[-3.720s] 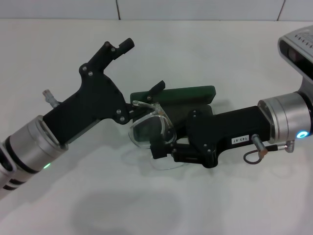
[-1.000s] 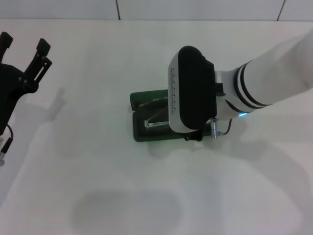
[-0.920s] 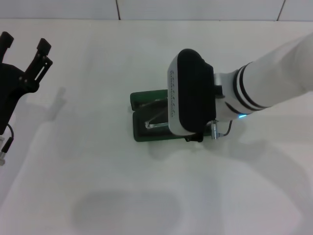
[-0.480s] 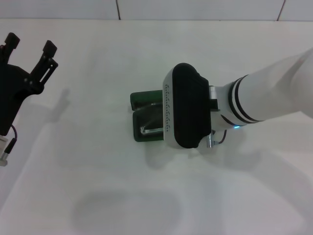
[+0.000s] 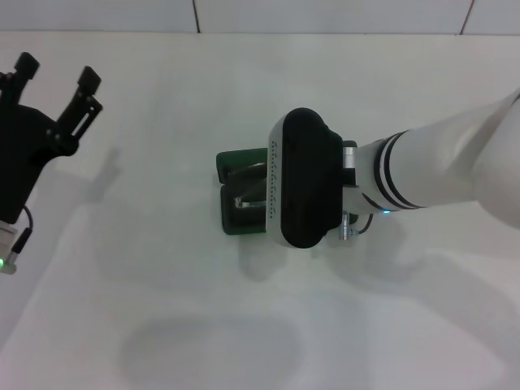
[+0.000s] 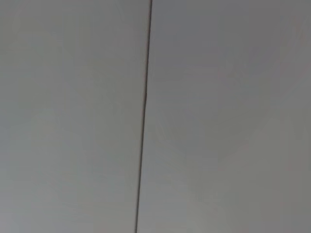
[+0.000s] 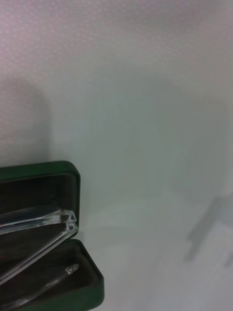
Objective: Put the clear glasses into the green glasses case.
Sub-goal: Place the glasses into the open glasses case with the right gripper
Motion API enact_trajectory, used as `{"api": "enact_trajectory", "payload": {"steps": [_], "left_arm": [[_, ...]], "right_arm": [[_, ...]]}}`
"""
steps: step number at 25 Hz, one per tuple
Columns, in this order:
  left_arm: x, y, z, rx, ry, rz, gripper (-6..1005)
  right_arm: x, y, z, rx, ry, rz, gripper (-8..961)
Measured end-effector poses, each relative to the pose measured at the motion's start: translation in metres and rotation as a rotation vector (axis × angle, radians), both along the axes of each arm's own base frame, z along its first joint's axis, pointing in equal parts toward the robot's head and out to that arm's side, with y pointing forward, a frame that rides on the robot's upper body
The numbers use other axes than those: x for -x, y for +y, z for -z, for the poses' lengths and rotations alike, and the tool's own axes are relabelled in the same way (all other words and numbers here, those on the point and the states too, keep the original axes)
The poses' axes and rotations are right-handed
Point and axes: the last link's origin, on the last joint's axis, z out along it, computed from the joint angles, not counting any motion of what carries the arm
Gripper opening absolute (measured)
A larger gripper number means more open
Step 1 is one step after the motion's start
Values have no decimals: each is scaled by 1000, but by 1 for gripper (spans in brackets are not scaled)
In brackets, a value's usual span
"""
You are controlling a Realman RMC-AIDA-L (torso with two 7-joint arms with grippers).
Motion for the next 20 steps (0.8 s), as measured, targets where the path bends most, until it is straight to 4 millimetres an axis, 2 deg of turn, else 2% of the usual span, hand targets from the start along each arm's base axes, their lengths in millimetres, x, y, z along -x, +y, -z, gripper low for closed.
{"api": "enact_trajectory", "payload": {"steps": [20], "left_arm": [[-3,-1,5,27,14,20,875]], "right_arm": [[-5,2,0,-12,9,21,173]]}}
